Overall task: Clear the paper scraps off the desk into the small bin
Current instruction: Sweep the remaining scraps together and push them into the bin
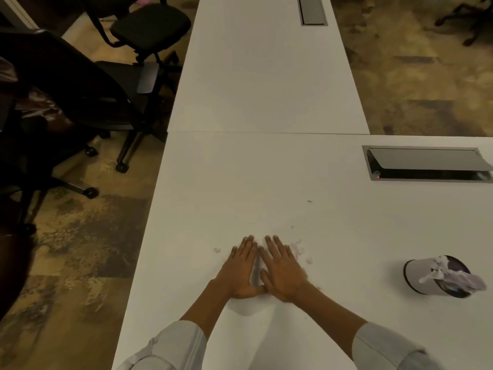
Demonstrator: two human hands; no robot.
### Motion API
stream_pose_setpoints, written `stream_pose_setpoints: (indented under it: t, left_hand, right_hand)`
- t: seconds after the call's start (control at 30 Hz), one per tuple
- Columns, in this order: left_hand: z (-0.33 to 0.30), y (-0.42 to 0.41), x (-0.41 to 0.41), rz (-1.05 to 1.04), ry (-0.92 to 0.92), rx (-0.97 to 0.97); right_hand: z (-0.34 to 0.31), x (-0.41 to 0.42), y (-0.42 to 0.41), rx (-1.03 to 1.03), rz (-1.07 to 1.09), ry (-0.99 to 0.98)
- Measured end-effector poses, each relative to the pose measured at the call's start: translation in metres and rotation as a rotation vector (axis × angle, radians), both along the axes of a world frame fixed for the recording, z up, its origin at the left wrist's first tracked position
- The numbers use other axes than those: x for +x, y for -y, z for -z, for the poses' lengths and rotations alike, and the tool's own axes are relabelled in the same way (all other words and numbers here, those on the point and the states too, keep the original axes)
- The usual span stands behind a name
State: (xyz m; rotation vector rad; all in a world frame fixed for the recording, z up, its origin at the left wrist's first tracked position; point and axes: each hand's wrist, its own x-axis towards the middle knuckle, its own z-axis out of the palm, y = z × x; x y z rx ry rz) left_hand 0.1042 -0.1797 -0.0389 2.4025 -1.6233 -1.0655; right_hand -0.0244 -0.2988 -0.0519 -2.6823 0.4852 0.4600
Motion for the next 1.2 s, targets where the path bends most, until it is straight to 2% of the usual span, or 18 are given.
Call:
stream_pose_setpoints:
  t: [0.07, 0.17, 0.23, 0.3, 0.47, 0.57, 0.8, 0.9, 1.03, 1.1, 1.2]
  left_hand:
    - [-0.003, -0.011, -0.008, -0.061, 0.013, -0.058]
    - [-0.017, -0.028, 0.000, -0.372, 0.140, -0.113]
    - [-0.024, -0.040, 0.017, -0.575, 0.183, -0.065]
    - [-0.027, -0.052, 0.035, -0.637, 0.181, 0.031]
    - [-0.021, -0.060, 0.055, -0.426, 0.138, 0.187]
    - [-0.016, -0.050, 0.040, -0.319, 0.108, 0.178]
    - [-0.003, -0.032, -0.011, -0.392, -0.108, -0.092]
    - [-0.003, -0.024, -0.024, -0.421, -0.171, -0.248]
    - [-0.012, -0.031, -0.019, -0.443, -0.122, -0.273]
    - [-0.014, -0.041, -0.011, -0.409, -0.070, -0.183]
    - [-0.014, -0.052, -0.009, -0.373, -0.080, -0.023]
  right_hand:
    - [-0.007, -0.011, 0.002, 0.047, 0.047, 0.074]
    - [-0.019, -0.007, 0.039, 0.033, 0.200, 0.166]
    - [-0.024, 0.006, 0.080, -0.012, 0.351, 0.128]
    - [-0.027, 0.019, 0.122, -0.046, 0.466, 0.059]
    - [-0.027, 0.043, 0.171, -0.105, 0.505, -0.139]
    - [-0.024, 0.049, 0.145, -0.168, 0.458, -0.093]
    - [-0.009, 0.012, 0.029, -0.196, 0.258, 0.024]
    - [-0.010, -0.011, 0.008, -0.074, 0.199, 0.073]
    - [-0.025, -0.049, 0.038, 0.049, 0.549, 0.164]
    - [-0.028, -0.070, 0.063, 0.045, 0.676, 0.080]
    - [-0.025, -0.079, 0.080, 0.039, 0.731, -0.010]
